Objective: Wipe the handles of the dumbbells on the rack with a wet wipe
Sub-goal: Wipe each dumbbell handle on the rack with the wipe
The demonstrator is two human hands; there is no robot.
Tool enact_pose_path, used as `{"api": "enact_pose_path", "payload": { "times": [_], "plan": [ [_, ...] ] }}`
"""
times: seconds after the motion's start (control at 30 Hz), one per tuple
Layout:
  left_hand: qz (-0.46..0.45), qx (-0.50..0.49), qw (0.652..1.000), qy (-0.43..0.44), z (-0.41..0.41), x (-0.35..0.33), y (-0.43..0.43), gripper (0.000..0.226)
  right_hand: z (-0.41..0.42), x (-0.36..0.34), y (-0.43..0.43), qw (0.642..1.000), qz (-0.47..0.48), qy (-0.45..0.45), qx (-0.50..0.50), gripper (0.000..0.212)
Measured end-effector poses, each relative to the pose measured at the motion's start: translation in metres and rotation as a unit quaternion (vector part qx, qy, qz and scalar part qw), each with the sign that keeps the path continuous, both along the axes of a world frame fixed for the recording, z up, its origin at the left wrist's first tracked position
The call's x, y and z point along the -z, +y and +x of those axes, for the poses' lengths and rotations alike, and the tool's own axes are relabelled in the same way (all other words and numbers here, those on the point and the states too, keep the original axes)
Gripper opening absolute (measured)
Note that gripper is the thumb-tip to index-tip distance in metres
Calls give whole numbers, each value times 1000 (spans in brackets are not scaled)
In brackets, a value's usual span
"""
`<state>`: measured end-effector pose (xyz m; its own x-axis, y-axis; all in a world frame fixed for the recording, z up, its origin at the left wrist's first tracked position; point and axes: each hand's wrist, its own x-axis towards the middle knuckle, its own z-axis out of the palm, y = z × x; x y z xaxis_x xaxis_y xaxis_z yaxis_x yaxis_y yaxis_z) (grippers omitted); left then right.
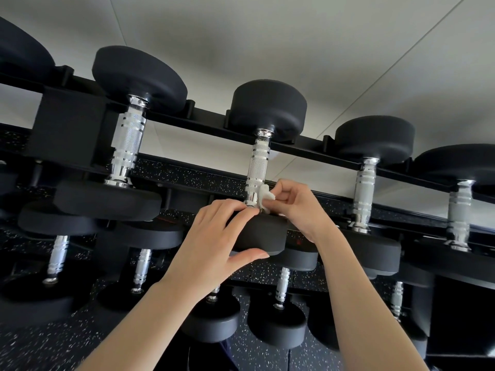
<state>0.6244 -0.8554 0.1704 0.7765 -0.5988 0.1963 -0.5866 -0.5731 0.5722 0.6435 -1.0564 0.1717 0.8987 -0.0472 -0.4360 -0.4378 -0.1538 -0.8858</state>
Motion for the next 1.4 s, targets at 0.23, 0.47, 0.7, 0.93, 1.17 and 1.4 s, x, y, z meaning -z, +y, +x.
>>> {"api": "enact_pose_path", "payload": {
  "times": [0.23, 0.47, 0.7, 0.93, 1.17, 1.4],
  "plan": [
    [-16, 11, 999, 29, 1, 1, 6, 71, -9, -9, 9, 985, -146, -93, -10, 24],
    [-36, -10, 998, 57, 6, 7, 22, 70, -4, -22, 21, 964, -228, -121, -57, 9],
    [-75, -6, 993, 87, 8, 9, 23, 67, 11, -33, 28, 920, -340, -99, -170, 11],
    [-89, -1, 993, 81, 12, 15, 24, 69, 31, -44, 43, 829, -480, -33, -284, 15],
    [-107, 0, 988, 108, 15, 22, 24, 71, 39, -46, 53, 804, -493, 23, -330, 19],
    [-130, -4, 989, 69, 17, 26, 23, 66, 42, -44, 60, 802, -517, 34, -297, 17]
  ]
}}
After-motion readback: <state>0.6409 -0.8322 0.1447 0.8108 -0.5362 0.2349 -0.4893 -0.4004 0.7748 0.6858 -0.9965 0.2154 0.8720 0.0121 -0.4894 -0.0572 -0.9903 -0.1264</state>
